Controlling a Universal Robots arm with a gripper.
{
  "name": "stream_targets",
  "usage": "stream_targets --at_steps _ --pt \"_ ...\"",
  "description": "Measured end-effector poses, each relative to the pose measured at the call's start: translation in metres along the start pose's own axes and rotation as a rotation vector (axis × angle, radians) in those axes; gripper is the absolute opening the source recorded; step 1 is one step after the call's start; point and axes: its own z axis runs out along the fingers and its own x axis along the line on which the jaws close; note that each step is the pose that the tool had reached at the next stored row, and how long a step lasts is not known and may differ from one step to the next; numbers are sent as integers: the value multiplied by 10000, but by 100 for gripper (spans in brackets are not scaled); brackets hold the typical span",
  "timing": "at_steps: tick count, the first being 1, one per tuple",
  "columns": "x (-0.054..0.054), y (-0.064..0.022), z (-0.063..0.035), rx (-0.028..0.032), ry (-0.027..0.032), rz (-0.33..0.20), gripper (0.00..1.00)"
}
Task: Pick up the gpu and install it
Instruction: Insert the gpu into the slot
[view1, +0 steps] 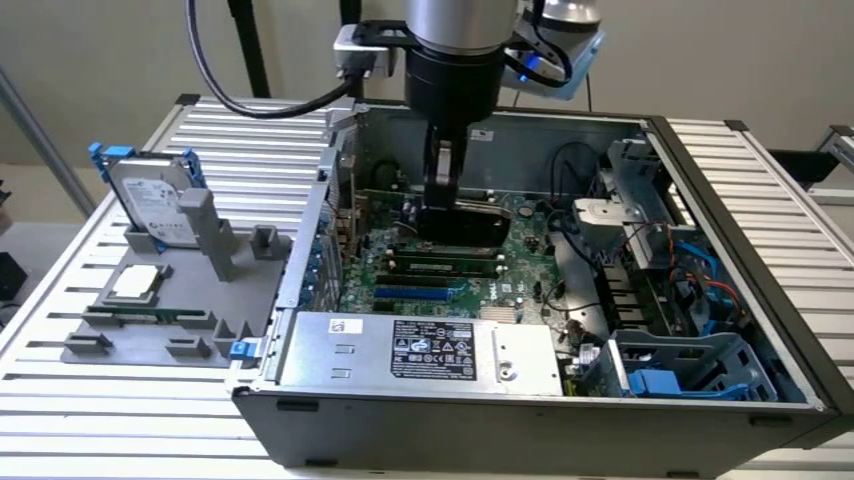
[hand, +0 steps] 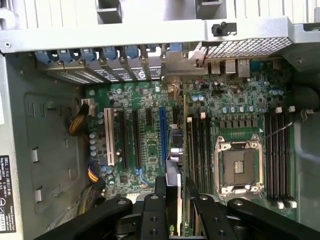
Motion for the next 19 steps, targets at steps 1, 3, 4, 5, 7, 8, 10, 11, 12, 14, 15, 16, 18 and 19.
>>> stream_targets --at_steps 1,3,4,5,7,8,10,11,12,14,15,16,18,19 --pt "12 5 14 0 -2 -7 0" --pt "36 17 48 1 -4 -15 0" --pt "45 24 66 1 -3 -18 0" --pt "53 30 83 0 -2 -23 0" --pt "63 46 119 -1 -1 -43 0" --pt "66 59 138 1 -3 -54 0" --pt "71 86 174 6 -1 -80 0" --pt "73 99 192 10 -2 -94 0" --pt "75 113 210 12 -2 -109 0" --pt "78 138 247 24 -4 -148 0" --pt "80 149 265 32 -4 -173 0" --pt "81 153 281 39 -4 -197 0" --pt "84 155 318 45 -3 -257 0" --pt "85 156 337 47 -4 -282 0"
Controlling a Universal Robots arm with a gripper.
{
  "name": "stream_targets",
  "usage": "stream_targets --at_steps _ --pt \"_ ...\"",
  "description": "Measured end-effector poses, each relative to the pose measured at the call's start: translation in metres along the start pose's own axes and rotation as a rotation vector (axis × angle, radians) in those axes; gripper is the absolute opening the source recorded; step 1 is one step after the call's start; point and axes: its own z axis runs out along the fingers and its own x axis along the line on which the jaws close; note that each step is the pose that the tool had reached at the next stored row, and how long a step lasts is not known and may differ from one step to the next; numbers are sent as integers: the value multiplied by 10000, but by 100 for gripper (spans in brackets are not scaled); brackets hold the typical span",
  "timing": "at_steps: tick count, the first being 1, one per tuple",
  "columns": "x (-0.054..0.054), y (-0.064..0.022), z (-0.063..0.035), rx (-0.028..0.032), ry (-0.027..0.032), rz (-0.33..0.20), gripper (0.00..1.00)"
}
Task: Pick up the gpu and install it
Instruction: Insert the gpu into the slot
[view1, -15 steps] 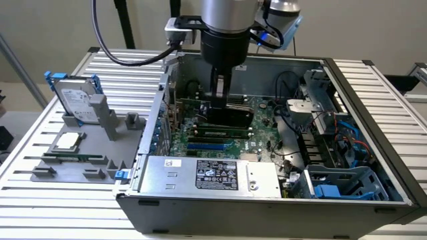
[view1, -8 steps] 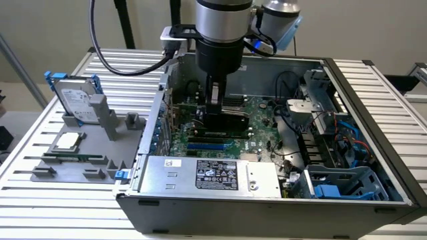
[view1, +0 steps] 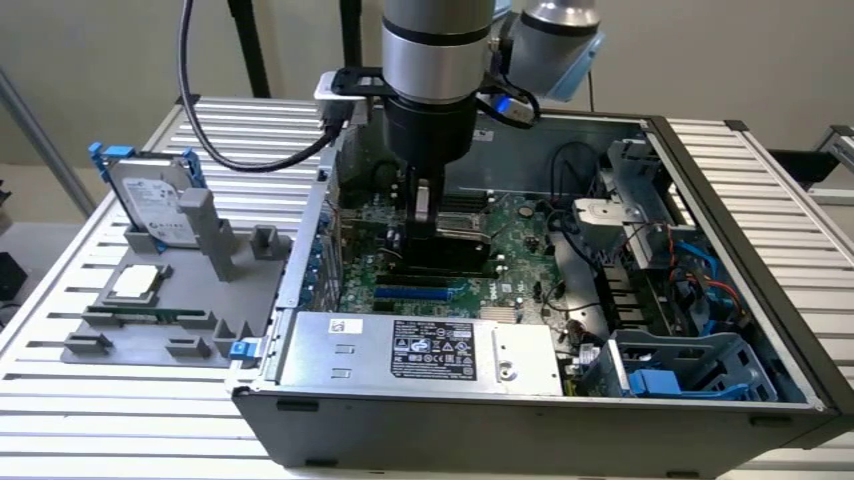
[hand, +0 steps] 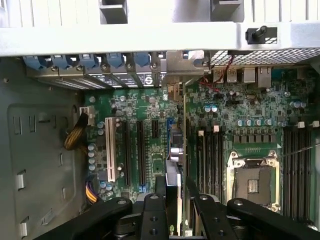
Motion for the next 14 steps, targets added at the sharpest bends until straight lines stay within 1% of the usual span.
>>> stream_targets --at_steps 14 --pt "16 28 255 -7 1 -362 0"
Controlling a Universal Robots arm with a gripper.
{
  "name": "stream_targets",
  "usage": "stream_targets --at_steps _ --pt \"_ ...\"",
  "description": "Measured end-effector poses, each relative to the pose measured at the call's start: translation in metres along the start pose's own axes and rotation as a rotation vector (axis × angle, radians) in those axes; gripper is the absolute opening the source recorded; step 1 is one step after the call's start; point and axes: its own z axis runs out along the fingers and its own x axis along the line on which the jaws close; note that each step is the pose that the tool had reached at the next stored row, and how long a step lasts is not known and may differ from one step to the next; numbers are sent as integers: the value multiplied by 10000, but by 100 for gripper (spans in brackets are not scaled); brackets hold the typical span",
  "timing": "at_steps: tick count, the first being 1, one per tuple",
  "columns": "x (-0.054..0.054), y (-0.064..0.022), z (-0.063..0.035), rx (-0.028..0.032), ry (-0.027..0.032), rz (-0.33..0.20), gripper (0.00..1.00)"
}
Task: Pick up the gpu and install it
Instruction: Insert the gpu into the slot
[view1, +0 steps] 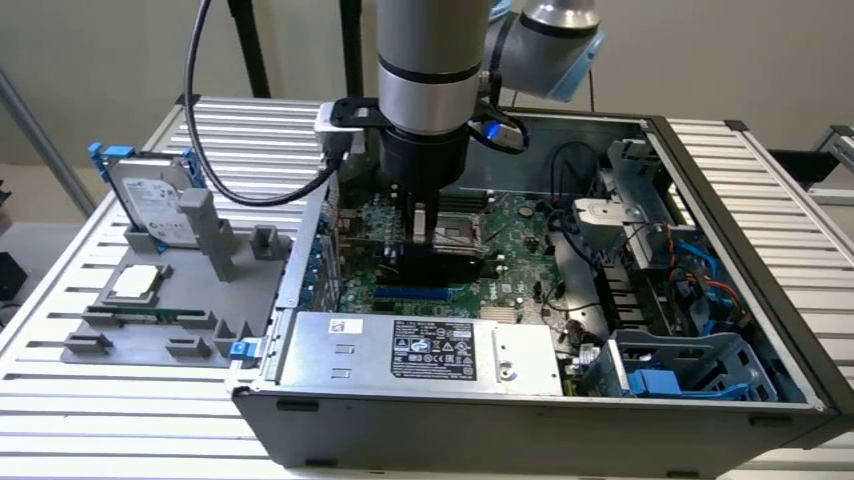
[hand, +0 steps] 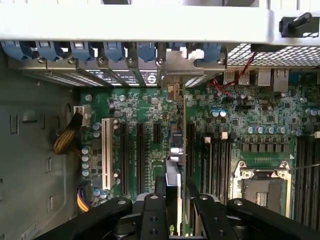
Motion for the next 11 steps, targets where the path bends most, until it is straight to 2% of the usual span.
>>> stream_targets --at_steps 7,11 --pt "3 0 122 1 0 -4 0" --pt "3 1 128 -4 2 -3 0"
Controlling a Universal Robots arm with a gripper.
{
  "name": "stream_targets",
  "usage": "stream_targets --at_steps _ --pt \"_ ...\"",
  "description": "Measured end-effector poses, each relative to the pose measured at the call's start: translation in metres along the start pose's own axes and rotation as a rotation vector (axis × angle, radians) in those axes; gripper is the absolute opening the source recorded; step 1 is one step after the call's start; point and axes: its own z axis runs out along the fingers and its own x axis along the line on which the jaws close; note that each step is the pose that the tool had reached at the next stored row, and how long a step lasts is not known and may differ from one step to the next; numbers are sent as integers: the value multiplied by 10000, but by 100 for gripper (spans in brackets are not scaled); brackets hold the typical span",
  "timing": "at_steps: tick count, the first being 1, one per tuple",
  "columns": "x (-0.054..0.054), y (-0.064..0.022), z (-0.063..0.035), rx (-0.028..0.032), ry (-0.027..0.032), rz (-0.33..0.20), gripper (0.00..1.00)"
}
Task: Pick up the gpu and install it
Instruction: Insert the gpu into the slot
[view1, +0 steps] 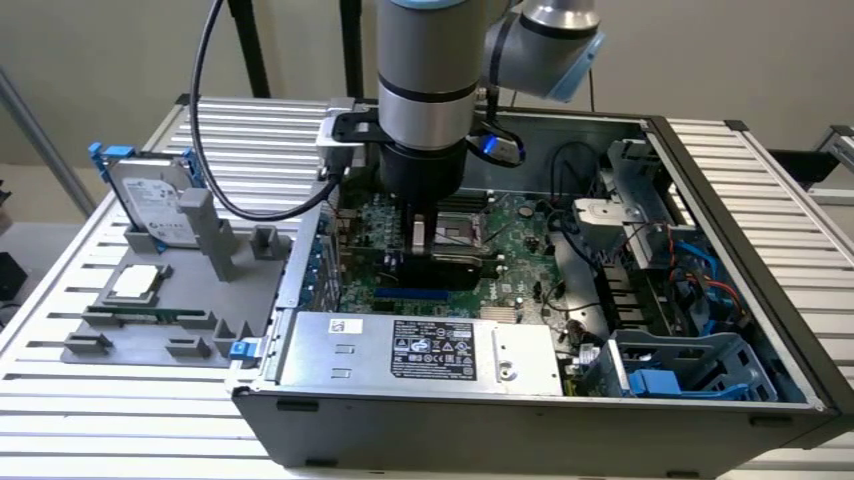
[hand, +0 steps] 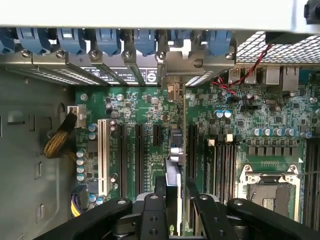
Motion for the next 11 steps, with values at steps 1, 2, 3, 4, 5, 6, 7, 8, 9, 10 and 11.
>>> stream_targets --at_steps 1,2,3,4,5,6,7,8,9,10,11 --pt "0 0 0 -1 0 0 0" --pt "0 0 1 -1 -1 0 0" --pt "0 1 2 -1 -2 -1 0" --pt "0 4 2 -1 -1 -8 0" --pt "0 7 4 0 -3 -15 0" --pt "0 11 4 -1 -3 -20 0" --pt "0 14 6 -1 -3 -21 0" --pt "1 17 7 -2 -1 -23 0" --pt "1 18 11 -2 -2 -22 0" --pt "1 20 15 -2 -2 -22 0" --pt "1 22 19 -2 -2 -22 0"
